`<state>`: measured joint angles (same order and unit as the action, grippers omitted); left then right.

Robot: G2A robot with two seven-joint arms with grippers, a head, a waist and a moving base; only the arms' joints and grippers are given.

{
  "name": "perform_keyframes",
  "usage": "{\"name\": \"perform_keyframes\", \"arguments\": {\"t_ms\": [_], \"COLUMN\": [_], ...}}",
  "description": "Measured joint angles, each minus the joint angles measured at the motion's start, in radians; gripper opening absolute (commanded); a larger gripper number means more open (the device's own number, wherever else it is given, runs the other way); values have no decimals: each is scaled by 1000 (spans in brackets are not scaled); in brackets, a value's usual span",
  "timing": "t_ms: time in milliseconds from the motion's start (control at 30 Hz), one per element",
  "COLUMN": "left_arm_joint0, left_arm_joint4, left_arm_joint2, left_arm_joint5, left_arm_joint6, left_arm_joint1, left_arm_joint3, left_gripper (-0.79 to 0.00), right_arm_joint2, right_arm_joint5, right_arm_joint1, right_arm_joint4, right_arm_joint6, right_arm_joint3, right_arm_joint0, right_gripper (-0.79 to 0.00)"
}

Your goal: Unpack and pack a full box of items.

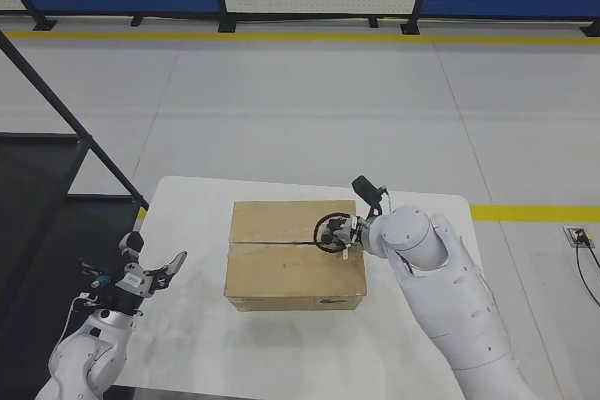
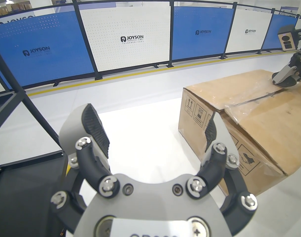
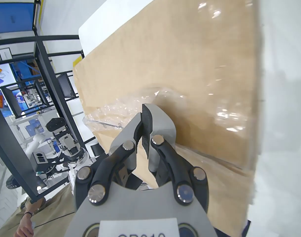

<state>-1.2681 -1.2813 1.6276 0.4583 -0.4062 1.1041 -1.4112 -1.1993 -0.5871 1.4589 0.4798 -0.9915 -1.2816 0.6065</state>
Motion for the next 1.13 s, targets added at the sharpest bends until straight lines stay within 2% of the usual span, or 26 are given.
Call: {"name": "perform_keyframes", "arguments": {"t_ms": [267,467,500,533,600,700,800,833,933,1033,1133], "left_arm_joint0": [9,14,15,17,18,21,25,26,26,26,26], "left_arm_joint4": [-1,-1,0,3,11,27,39,41,41,41,41], "left_arm_joint2": [3,8,9,10,12,16,21,22,22,22,22], "left_arm_joint5": [11,19,19,19,19,19,23,26,26,26,26], "left_arm_joint6": [1,-4,-4,-6,-9,-13,-9,-7,-7,-7,-7], "left_arm_joint1": [-2,-5,-5,-5,-5,-5,-6,-6,-6,-6,-6], "left_arm_joint3": [6,19,21,22,24,28,36,38,39,38,38], "left_gripper": [0,0,0,0,0,0,0,0,0,-1,0], "right_arm_joint2": [-95,-172,-185,-204,-236,-280,-283,-282,-282,-282,-282], "right_arm_joint5": [-14,54,65,85,125,208,214,210,209,210,210], "right_arm_joint1": [-31,-48,-50,-53,-57,-64,-65,-65,-65,-65,-65], "right_arm_joint4": [1,-51,-58,-75,-113,-156,-158,-157,-157,-157,-157], "right_arm_joint6": [-20,32,46,62,85,112,111,111,111,111,111], "right_arm_joint3": [-46,-172,-199,-236,-290,-364,-366,-365,-365,-365,-365], "right_arm_joint0": [51,139,157,182,223,295,298,296,296,296,296], "right_gripper": [-785,-785,-742,-523,0,0,0,-407,-239,-115,-34]}}
